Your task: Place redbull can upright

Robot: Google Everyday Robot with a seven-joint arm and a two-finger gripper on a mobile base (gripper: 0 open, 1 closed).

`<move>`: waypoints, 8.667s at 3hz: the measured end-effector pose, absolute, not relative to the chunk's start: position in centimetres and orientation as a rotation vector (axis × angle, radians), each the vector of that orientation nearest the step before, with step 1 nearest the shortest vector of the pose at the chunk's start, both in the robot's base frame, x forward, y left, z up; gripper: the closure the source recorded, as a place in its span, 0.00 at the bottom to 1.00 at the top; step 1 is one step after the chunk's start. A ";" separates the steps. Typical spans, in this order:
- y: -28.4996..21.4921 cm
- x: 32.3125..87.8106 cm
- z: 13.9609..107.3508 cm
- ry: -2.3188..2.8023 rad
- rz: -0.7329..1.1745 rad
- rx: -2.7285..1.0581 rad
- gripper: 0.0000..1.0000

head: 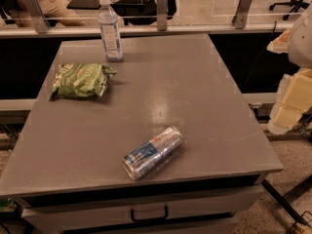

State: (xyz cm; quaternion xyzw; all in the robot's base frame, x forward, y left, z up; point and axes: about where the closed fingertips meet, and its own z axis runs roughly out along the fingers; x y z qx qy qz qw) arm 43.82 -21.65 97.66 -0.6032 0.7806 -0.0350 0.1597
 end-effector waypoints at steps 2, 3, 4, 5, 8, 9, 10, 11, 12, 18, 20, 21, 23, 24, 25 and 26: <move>-19.5 44.7 97.5 2.165 -0.071 -1.805 0.00; -15.9 45.9 96.3 2.041 -0.011 -1.942 0.00; -11.9 46.6 94.3 1.867 0.051 -2.104 0.00; -9.0 46.1 92.2 1.718 0.048 -2.224 0.00; -4.9 44.2 85.6 1.364 -0.057 -2.603 0.00; -4.2 43.9 84.1 1.320 -0.042 -2.697 0.25; -3.9 44.0 83.6 1.316 -0.039 -2.734 0.47; -3.7 44.7 84.7 1.308 -0.083 -2.750 0.78; -3.9 46.9 87.0 1.276 -0.186 -2.708 1.00; -1.9 57.3 95.0 0.629 -0.633 -2.444 1.00; -2.4 59.1 96.7 0.367 -0.920 -2.502 1.00; -2.7 59.7 97.5 0.194 -1.051 -2.485 1.00; -2.8 60.3 100.7 -0.010 -1.169 -2.284 1.00; -2.2 59.7 101.7 -0.141 -1.172 -2.232 1.00; -1.8 59.2 102.1 -0.326 -1.231 -2.220 1.00; -1.4 59.0 102.3 -0.439 -1.281 -2.223 1.00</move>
Offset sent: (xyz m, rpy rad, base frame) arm 0.0262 0.0622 -0.0126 0.0181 0.0463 0.2325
